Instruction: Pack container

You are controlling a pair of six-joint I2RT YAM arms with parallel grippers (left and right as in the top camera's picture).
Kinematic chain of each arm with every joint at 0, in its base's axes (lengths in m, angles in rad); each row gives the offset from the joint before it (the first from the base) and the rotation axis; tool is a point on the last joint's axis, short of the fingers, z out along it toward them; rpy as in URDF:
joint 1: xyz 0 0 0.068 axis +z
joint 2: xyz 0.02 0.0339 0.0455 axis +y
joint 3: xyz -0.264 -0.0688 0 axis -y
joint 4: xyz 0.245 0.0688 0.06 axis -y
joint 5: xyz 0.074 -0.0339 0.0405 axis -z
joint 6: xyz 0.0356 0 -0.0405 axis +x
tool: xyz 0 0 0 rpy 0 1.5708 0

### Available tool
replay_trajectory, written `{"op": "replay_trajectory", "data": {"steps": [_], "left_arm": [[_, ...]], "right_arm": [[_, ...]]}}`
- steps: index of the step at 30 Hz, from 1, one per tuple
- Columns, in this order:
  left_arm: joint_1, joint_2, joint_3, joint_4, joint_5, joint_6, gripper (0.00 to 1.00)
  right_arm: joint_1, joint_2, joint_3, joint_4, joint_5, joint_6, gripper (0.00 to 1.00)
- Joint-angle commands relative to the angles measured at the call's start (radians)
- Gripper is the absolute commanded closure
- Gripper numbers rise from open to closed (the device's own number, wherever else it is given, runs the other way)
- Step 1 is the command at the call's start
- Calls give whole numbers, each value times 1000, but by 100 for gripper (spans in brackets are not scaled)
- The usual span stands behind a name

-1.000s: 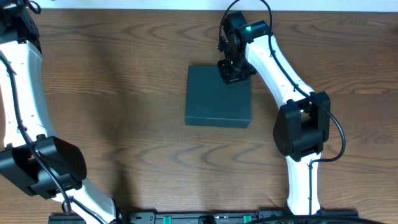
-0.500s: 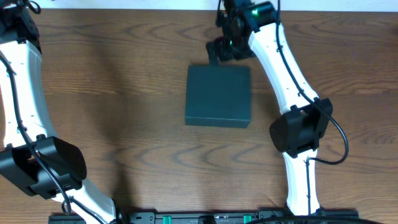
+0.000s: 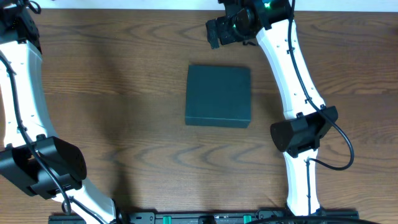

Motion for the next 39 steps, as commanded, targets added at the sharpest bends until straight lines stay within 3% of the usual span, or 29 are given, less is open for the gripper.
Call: {"op": "replay_trajectory", "data": {"steps": [1,27,39], "left_arm": [[2,6,6,5,5,14,1],[2,6,6,5,5,14,1],[2,6,6,5,5,14,1]], "right_arm": [[-5,-3,19,1,3,1,1],[-8,-23,19,-6,3,0,1],[-11,-425,19,46,141,-43,1]]}}
